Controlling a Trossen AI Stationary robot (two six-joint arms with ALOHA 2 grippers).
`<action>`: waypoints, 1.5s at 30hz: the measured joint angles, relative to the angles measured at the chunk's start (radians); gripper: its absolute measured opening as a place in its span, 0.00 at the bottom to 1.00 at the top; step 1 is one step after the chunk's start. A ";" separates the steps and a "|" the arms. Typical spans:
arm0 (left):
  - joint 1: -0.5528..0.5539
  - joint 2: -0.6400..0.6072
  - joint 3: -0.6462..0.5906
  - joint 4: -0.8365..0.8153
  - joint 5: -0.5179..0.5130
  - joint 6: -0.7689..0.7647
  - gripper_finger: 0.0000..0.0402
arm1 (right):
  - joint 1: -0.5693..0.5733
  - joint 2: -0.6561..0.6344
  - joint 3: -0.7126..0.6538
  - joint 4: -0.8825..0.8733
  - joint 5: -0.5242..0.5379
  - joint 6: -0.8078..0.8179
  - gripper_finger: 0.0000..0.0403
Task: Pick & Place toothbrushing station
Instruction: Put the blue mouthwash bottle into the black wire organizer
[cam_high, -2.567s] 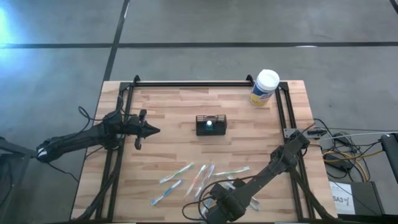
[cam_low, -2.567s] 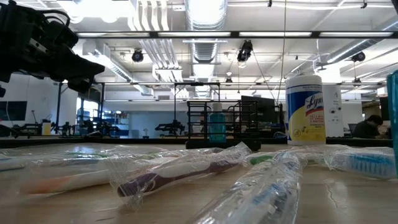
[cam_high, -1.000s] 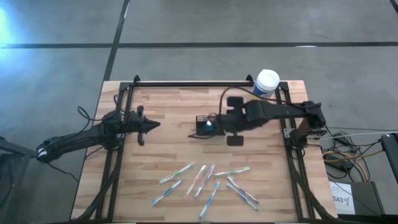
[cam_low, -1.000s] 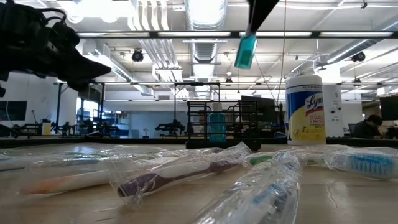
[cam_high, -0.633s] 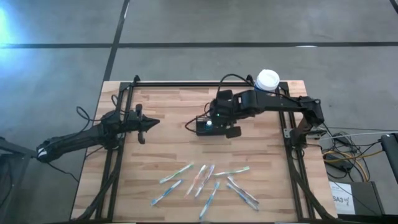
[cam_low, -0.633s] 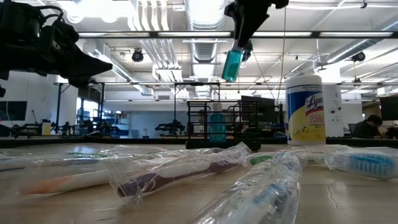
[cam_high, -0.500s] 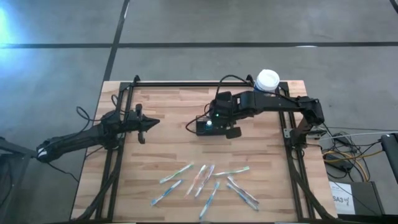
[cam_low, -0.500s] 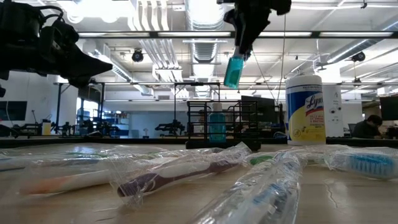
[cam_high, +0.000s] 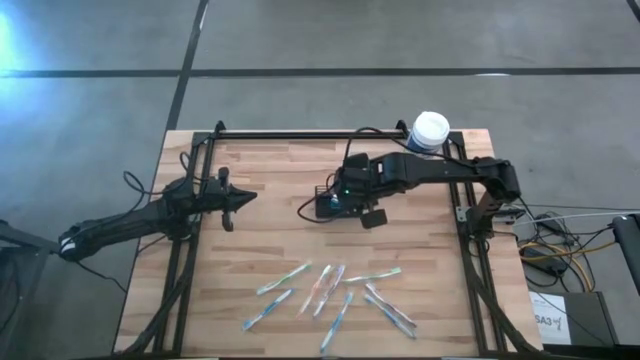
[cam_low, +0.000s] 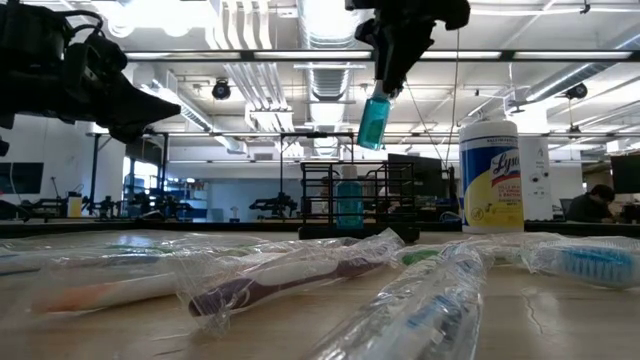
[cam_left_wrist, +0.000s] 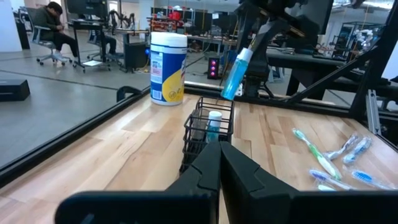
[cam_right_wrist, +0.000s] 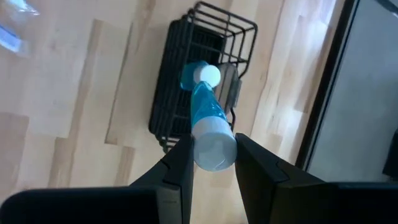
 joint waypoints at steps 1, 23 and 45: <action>0.000 0.000 0.000 -0.003 0.000 0.000 0.02 | 0.000 0.003 0.000 0.000 0.000 0.001 0.21; 0.000 0.003 0.000 -0.030 0.000 0.000 0.02 | -0.007 0.173 0.110 -0.065 -0.036 -0.042 0.21; 0.000 0.007 0.000 -0.077 0.000 0.005 0.02 | -0.063 0.410 0.363 -0.228 -0.158 0.007 0.21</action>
